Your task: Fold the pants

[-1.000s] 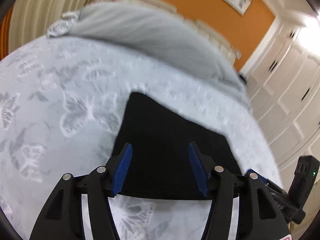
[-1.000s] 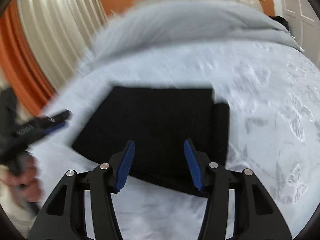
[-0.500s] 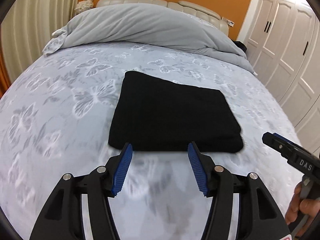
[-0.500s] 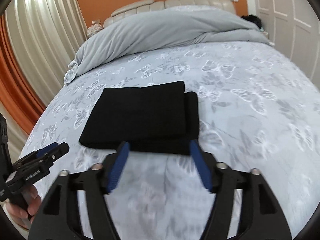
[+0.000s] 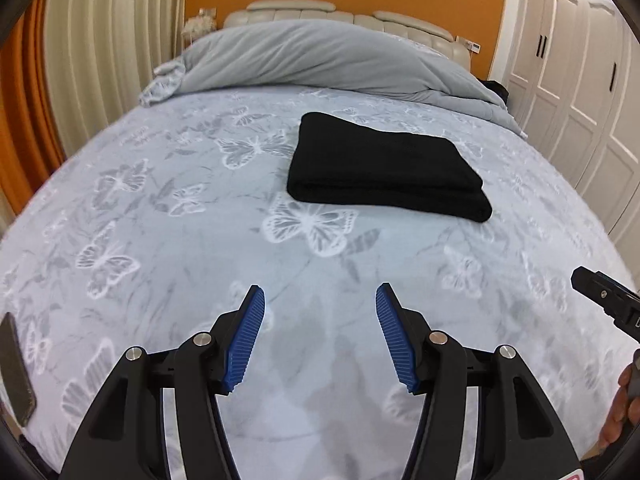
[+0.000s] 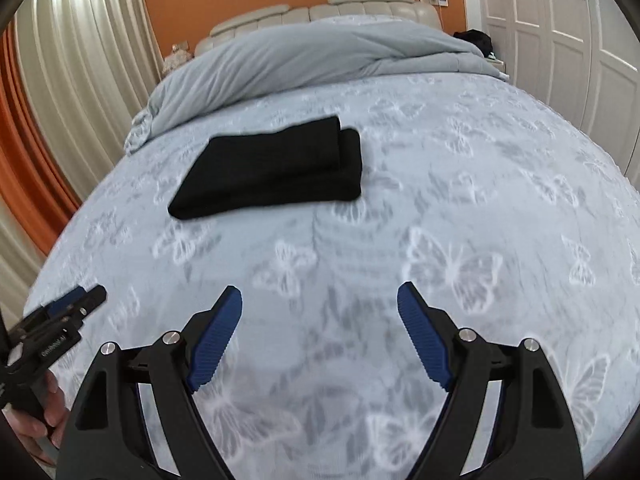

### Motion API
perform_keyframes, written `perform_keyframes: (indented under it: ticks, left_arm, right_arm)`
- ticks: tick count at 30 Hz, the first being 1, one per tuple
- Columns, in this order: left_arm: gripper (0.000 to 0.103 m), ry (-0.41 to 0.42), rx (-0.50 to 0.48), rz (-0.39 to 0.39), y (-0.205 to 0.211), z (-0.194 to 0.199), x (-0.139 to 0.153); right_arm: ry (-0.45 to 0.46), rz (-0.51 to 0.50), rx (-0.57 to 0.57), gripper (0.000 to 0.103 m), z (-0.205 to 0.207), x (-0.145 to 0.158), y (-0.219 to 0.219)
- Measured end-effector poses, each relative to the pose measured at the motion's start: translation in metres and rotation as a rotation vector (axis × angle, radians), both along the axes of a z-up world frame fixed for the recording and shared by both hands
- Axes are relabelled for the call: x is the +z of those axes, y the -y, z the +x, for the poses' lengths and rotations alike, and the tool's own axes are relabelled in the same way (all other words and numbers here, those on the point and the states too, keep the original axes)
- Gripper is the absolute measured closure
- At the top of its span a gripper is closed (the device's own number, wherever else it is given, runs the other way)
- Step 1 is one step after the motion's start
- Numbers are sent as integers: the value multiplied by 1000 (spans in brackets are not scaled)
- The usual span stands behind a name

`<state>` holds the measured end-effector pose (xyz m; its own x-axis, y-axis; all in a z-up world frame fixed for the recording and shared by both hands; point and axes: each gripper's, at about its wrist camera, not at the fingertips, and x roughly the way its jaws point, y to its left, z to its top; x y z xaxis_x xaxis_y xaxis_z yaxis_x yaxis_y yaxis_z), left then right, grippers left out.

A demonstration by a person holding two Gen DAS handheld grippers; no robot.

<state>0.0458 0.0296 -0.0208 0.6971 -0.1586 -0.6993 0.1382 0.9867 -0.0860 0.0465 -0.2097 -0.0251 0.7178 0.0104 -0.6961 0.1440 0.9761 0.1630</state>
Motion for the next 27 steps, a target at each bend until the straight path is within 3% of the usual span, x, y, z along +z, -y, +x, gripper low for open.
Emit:
perform_keyframes:
  ticks: [10, 23, 27]
  left_arm:
    - [47, 74, 1, 57, 1, -16, -8]
    - [47, 53, -10, 65, 12, -3, -12]
    - [47, 60, -6, 78, 16, -1, -13]
  right_arm:
    - [-2, -62, 9, 24, -10, -15, -15]
    - [-4, -55, -5, 23, -2, -16, -15]
    - [4, -59, -18, 16, -2, -15, -14]
